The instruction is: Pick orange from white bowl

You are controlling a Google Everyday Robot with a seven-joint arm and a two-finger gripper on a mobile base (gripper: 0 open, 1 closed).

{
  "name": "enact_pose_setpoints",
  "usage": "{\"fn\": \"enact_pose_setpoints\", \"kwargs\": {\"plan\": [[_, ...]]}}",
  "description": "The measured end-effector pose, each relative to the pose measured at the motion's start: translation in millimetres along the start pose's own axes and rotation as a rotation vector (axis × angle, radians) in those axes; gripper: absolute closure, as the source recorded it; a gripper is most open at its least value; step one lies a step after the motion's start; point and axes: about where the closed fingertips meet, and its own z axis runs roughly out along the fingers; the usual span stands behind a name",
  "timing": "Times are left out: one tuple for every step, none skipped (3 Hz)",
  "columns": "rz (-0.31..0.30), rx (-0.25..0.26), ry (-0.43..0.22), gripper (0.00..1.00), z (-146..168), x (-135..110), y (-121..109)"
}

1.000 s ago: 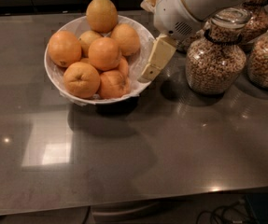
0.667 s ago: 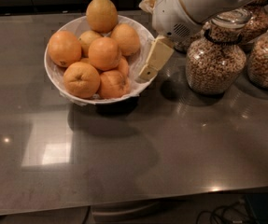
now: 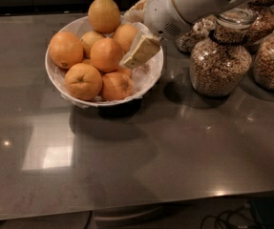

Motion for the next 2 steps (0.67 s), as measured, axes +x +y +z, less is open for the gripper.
{"fn": "enact_pose_setpoints", "kwargs": {"plan": [[-0.002, 0.003, -0.021, 0.31, 9, -4, -6], [0.001, -0.011, -0.033, 0.31, 20, -4, -8]]}}
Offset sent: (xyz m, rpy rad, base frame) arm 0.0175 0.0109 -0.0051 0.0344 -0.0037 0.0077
